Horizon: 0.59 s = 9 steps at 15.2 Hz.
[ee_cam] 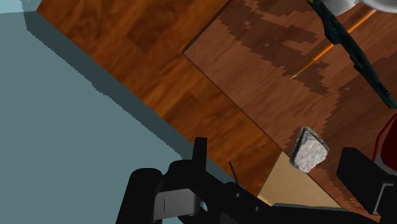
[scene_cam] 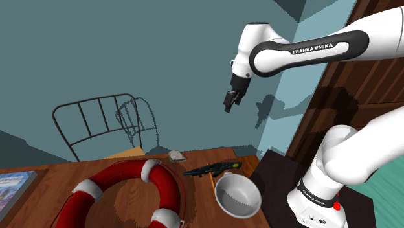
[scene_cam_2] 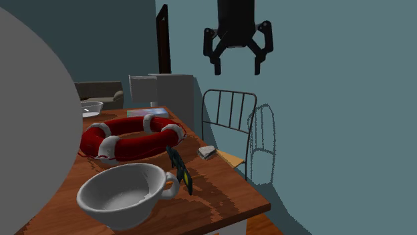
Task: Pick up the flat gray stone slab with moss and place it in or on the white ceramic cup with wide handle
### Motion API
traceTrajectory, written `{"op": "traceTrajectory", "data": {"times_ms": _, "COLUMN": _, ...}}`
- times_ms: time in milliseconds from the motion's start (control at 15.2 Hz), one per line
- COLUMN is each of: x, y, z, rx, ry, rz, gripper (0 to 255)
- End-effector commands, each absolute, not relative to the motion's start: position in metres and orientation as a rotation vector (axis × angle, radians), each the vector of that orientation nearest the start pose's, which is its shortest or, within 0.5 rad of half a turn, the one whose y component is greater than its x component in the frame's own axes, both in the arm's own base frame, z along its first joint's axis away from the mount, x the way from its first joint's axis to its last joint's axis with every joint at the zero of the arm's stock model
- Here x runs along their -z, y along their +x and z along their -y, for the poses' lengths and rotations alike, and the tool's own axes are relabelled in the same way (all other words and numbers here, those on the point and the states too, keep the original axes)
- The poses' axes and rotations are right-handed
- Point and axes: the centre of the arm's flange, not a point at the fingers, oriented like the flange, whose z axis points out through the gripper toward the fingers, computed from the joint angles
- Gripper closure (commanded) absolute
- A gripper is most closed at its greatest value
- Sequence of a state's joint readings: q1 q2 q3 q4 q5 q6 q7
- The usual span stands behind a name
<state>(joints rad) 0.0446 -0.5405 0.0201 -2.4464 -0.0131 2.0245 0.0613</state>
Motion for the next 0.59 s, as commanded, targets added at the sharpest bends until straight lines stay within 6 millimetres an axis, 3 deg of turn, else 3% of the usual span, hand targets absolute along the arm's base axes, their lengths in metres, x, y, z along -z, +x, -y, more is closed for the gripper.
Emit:
{"op": "traceTrajectory", "data": {"times_ms": 0, "x": -0.484, "y": 0.413, "z": -0.038, "rx": 0.184, "ry": -3.143, "rz": 0.015, "gripper": 0}}
{"op": "traceTrajectory", "data": {"times_ms": 528, "x": -0.409, "y": 0.472, "z": -0.081, "rx": 0.16, "ry": -3.114, "rz": 0.039, "gripper": 0}}
